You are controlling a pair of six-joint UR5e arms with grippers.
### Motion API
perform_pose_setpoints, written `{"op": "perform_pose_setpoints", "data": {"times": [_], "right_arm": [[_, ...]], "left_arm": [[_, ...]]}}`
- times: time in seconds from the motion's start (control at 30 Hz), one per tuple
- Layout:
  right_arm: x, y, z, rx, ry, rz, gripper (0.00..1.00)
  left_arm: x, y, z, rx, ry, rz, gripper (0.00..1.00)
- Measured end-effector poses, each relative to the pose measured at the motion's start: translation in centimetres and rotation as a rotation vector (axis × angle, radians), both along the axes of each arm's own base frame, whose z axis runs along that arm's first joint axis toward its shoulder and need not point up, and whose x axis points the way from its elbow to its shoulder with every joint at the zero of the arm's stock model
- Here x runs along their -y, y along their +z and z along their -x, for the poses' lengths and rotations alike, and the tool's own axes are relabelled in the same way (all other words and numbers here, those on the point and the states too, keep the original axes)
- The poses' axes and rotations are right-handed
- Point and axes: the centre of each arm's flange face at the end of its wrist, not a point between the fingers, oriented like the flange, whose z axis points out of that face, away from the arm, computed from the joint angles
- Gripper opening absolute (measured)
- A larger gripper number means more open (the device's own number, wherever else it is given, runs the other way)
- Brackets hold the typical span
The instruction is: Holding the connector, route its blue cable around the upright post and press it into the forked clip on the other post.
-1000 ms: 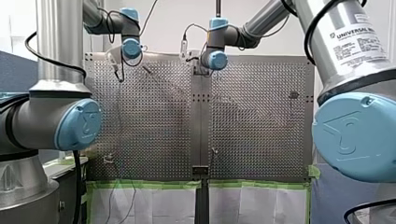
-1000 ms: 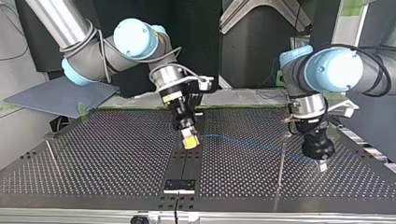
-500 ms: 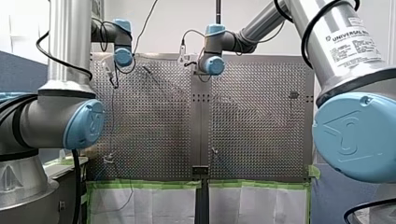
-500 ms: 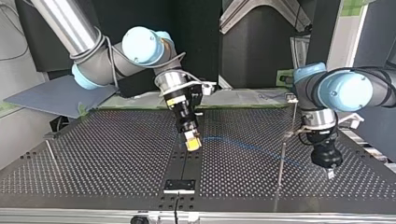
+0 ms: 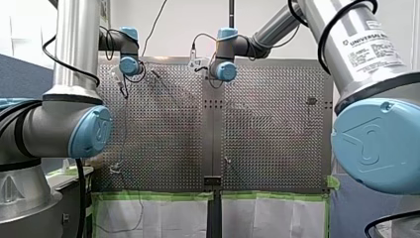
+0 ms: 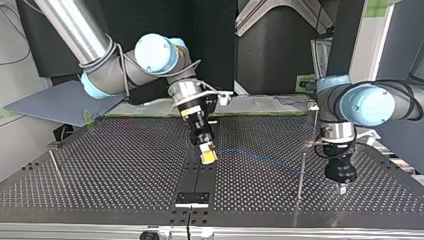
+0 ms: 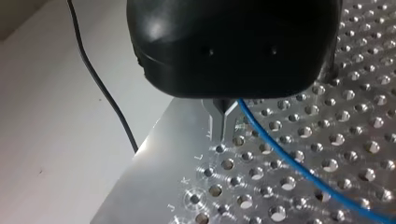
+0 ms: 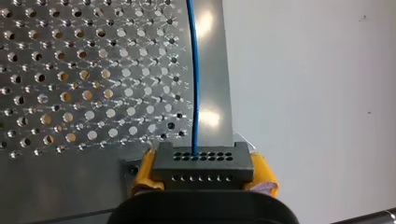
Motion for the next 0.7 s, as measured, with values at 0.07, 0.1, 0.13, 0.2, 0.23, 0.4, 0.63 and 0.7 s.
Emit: {"op": "perform_pose_setpoints", "data": {"times": [0.07, 0.1, 0.13, 0.2, 0.23, 0.4, 0.63, 0.7], "right_arm": [[0.2, -0.2, -0.3, -0.003, 0.0, -0.001, 0.0], [0.3, -0.3, -0.4, -0.004, 0.001, -0.002, 0.0], [0.4, -0.4, -0.6, -0.005, 0.001, -0.002, 0.0], [0.5, -0.5, -0.7, -0.005, 0.001, -0.003, 0.0], [0.7, -0.6, -0.9, -0.004, 0.001, -0.003, 0.0], [1.3, -1.3, -1.5, -0.007, -0.002, -0.007, 0.0], [2.1, -3.4, -2.3, -0.02, -0.01, -0.023, 0.0], [2.3, -3.9, -2.5, -0.024, -0.013, -0.028, 0.0]], "left_arm": [[0.0, -0.3, -0.3, -0.005, -0.015, -0.001, 0.0], [0.0, -0.5, -0.5, -0.009, -0.022, -0.001, 0.0], [0.0, -0.7, -0.7, -0.014, -0.032, -0.003, 0.0], [0.2, -1.1, -0.9, -0.02, -0.049, -0.005, 0.0], [0.2, -1.2, -1.0, -0.022, -0.056, -0.006, 0.0], [0.3, -1.9, -1.5, -0.039, -0.091, -0.007, 0.0], [0.0, -3.3, -2.2, -0.071, -0.091, -0.004, 0.0], [-0.1, -3.5, -2.3, -0.076, -0.087, -0.002, 0.0]]}}
